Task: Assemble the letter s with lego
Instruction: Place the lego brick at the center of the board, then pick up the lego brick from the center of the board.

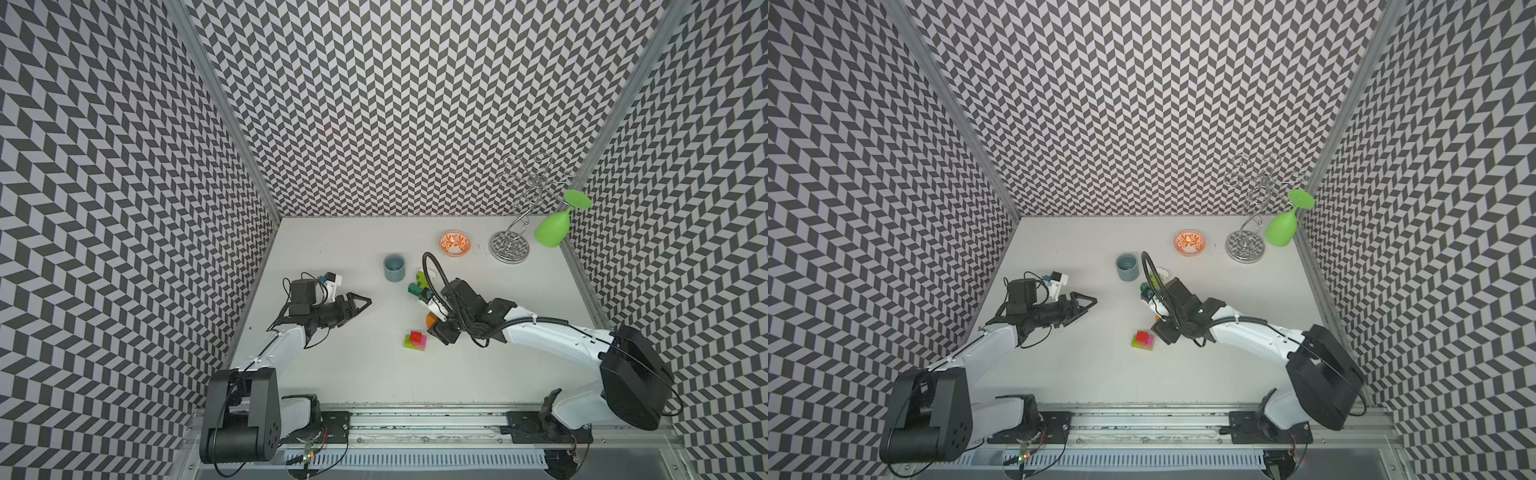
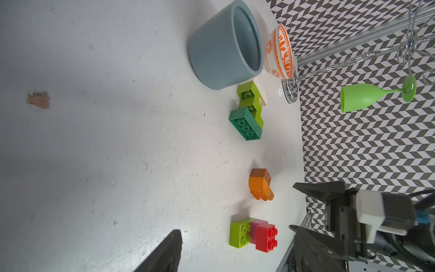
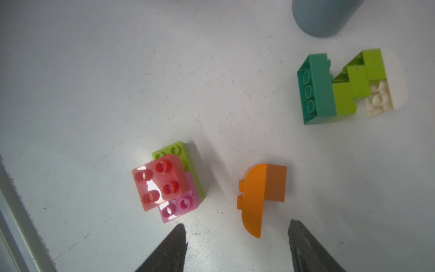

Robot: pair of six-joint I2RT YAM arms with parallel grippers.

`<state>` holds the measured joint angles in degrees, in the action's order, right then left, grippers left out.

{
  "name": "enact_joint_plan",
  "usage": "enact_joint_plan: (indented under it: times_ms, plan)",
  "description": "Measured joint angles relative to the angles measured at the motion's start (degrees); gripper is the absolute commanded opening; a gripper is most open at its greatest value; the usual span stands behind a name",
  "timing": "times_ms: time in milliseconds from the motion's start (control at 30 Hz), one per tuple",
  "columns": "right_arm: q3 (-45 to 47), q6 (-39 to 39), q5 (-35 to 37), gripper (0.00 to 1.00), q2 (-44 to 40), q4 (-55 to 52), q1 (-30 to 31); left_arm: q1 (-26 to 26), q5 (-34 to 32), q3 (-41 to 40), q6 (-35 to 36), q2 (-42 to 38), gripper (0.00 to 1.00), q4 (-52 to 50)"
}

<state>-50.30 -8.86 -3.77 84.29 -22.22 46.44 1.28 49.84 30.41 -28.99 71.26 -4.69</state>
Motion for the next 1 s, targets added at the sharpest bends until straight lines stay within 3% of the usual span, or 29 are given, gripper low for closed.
enact_joint_plan:
  times_ms: [200, 467, 767, 1000]
  plan:
    - [0.7, 3.9, 0.5, 0.71, 2.9, 4.1, -0.6, 0.0, 0.0, 0.0, 0.0, 0.0, 0.76, 0.0]
    - [1.4, 5.6, -0.5, 0.64, 6.1, 6.9, -3.0, 0.0, 0.0, 0.0, 0.0, 0.0, 0.76, 0.1]
    - [1.9, 5.9, -2.4, 0.44, 8.2, 7.3, -3.6, 0.0, 0.0, 0.0, 0.0, 0.0, 0.75, 0.1]
    - [1.8, 5.7, -3.6, 0.17, 9.4, 7.2, -3.8, 0.0, 0.0, 0.0, 0.0, 0.0, 0.75, 0.1]
